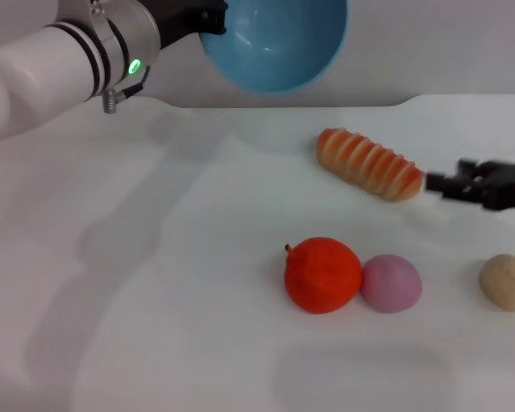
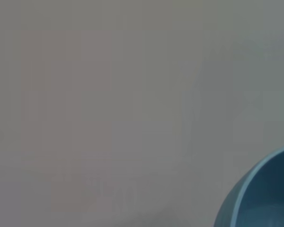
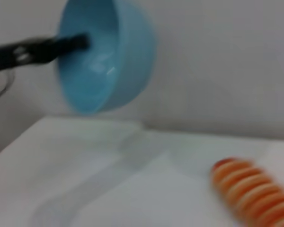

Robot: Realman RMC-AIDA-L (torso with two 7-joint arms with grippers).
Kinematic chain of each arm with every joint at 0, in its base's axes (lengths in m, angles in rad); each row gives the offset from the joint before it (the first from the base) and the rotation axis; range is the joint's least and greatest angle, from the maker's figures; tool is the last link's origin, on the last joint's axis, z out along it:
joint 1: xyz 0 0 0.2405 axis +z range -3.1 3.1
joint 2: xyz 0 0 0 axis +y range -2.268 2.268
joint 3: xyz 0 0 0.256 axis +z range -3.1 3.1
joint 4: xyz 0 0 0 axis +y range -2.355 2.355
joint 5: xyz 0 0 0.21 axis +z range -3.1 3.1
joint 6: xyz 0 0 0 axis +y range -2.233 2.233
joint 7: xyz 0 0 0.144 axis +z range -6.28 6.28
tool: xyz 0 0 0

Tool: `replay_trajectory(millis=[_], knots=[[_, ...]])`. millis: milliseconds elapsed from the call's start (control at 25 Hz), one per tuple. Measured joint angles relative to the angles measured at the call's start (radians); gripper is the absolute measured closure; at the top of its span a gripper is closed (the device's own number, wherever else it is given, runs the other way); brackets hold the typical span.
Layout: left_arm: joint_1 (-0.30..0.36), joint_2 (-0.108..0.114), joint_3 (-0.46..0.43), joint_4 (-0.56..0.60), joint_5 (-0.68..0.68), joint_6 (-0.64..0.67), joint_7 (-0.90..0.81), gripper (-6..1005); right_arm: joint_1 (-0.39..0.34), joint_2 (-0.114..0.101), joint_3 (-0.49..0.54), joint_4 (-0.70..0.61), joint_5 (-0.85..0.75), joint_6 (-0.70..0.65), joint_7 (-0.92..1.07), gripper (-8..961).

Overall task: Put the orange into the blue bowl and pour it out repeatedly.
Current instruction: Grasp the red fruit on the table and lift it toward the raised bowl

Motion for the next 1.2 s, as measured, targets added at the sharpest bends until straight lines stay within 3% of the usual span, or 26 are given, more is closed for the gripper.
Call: replay_trajectory(millis=[120, 280, 480, 720, 1000, 1200], knots=[[-0.027, 0.000, -0.008, -0.020, -0.001, 0.031, -0.037, 1000, 0.044, 0.002, 0.003, -0.016, -0.045, -0.100, 0.042, 239], [-0.051, 0.000, -0.003, -0.049, 0.003, 0.048, -0.045, 1000, 0.094, 0.015, -0.036, -0.003, -0.091, -0.134, 0.076, 244], [-0.051, -0.001, -0.005, -0.054, 0.003, 0.048, -0.045, 999, 0.177, 0.025, -0.116, 0.099, -0.159, -0.074, 0.092, 249], [-0.044, 0.000, -0.009, -0.066, 0.001, 0.048, -0.046, 1000, 0.229, 0.025, -0.206, 0.149, -0.163, -0.044, 0.091, 256], [-0.043, 0.000, -0.009, -0.088, 0.004, 0.060, -0.046, 1000, 0.310, 0.023, -0.232, 0.326, -0.166, 0.043, 0.096, 264], [-0.073, 0.003, -0.076, -0.110, 0.109, 0.177, -0.085, 999, 0.327, 0.026, -0.234, 0.349, -0.166, 0.059, 0.094, 270]])
